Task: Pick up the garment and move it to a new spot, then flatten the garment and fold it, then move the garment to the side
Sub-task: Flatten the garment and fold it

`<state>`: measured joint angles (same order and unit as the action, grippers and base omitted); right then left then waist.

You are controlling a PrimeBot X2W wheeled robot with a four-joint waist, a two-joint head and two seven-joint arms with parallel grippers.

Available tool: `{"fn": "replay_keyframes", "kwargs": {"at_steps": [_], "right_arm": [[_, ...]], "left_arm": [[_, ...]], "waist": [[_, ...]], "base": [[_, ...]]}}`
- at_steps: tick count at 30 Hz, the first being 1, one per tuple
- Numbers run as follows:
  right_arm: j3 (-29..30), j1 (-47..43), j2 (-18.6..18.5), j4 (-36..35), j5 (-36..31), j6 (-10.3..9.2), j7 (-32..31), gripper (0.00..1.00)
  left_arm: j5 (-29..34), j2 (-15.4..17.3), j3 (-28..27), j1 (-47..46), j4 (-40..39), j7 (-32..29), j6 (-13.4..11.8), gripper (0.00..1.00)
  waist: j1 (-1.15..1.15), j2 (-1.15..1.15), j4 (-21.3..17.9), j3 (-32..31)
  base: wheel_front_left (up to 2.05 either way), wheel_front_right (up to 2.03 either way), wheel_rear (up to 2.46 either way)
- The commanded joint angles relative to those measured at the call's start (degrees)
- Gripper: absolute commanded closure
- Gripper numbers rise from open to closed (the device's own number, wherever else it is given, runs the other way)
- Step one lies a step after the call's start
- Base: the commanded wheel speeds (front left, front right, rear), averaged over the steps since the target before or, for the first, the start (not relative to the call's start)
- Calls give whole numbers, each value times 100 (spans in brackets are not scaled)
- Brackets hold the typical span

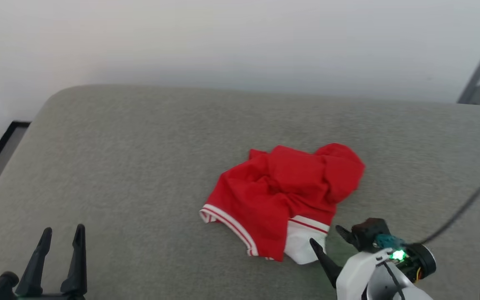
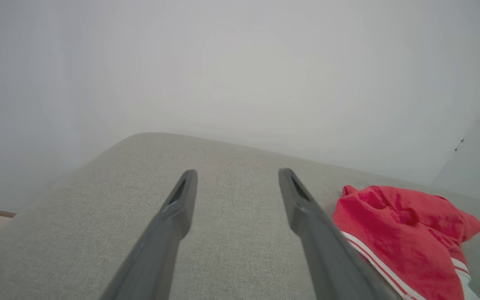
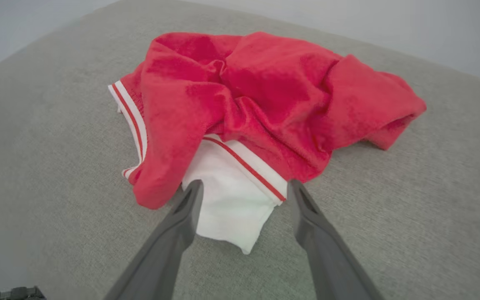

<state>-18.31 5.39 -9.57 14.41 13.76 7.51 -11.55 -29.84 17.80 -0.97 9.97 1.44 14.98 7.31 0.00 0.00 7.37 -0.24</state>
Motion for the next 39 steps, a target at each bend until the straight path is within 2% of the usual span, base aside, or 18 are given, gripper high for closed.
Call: {"fn": "replay_keyframes", "kwargs": {"at_steps": [1,6,13,17,18,19,20,25,30,31,39], "right_arm": [[-27,83,-16,29,28,-4,-102,0],[-341,445,-262,303,-137,-4,-930,0],[-690,915,-282,902,-286,-4,-1951,0],[-969,1111,-308,1314,-311,-3,-2323,0],[-1046,1129,-300,1433,-261,-3,-2444,7],[-1169,1171,-304,1497,-203,-2,-2503,92],[-1242,1228,-336,1542,-171,-2,-2542,100],[-1318,1424,-543,1295,312,-6,-2726,100],[-957,1373,-854,357,647,-15,-3032,100],[-957,1373,-854,357,647,-15,-3032,100],[366,781,-1399,-1180,557,-14,-3663,100]], "left_arm": [[-42,9,8,-81,-3,29,18,0],[-31,-14,127,-240,14,29,18,0],[-48,-95,274,-499,95,29,19,0],[-65,-131,275,-573,128,29,19,0],[-66,-137,272,-592,135,29,19,0],[-68,-141,271,-611,140,29,19,0],[-70,-148,258,-619,147,29,18,0],[-79,-160,150,-584,152,29,19,0],[-43,-104,12,-450,84,29,19,0],[-43,-104,12,-450,84,29,19,0],[-45,-59,-94,-317,-44,29,19,0]], "waist": [[0,0,167,111],[0,0,481,330],[0,0,780,574],[0,0,834,649],[0,0,838,659],[0,0,840,671],[0,0,832,678],[0,0,684,653],[0,0,429,572],[0,0,429,572],[0,0,46,553]], "base": [[0,0,0],[0,0,0],[0,0,0],[0,0,0],[0,0,0],[0,0,0],[0,0,0],[0,0,0],[0,0,0],[0,0,0],[0,0,0]]}}
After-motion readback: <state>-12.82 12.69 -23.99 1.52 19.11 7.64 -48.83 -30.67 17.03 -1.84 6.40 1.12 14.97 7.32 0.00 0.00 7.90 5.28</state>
